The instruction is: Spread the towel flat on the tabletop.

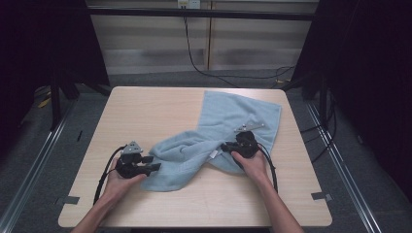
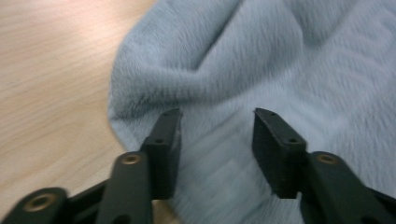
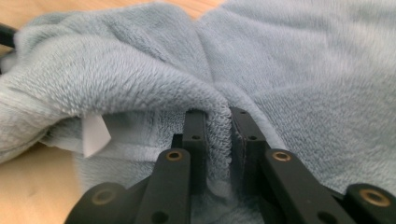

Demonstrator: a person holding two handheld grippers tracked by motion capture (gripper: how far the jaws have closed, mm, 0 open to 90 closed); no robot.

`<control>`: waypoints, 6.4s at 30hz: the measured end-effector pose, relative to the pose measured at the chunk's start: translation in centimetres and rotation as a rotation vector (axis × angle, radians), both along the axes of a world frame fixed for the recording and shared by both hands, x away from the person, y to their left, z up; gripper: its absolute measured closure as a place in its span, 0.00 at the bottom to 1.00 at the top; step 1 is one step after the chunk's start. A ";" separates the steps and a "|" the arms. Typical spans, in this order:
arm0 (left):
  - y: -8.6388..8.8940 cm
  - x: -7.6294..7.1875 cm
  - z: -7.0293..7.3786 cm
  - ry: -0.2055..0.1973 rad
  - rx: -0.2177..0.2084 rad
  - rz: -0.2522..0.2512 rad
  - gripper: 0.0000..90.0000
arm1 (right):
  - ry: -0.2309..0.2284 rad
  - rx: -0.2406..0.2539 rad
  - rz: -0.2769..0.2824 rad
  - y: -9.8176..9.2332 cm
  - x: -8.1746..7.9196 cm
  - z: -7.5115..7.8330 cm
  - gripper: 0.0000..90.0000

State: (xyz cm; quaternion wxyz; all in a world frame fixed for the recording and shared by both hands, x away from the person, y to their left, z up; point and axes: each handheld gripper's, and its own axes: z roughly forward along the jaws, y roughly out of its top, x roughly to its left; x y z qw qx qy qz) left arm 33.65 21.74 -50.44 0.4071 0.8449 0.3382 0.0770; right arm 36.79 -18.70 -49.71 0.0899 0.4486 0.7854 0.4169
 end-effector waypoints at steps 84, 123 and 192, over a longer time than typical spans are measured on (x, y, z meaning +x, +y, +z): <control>1.2 -5.9 3.0 0.075 -0.254 -0.113 0.95 | -0.015 0.162 0.299 -6.1 -18.2 3.3 0.98; -2.2 -7.7 0.4 0.173 -0.062 -0.296 0.82 | 0.063 0.003 0.246 -3.8 -16.8 -0.3 0.67; -2.9 3.1 -0.2 0.025 -0.037 -0.034 0.68 | -0.014 -0.044 0.032 -2.3 -4.4 -1.1 0.45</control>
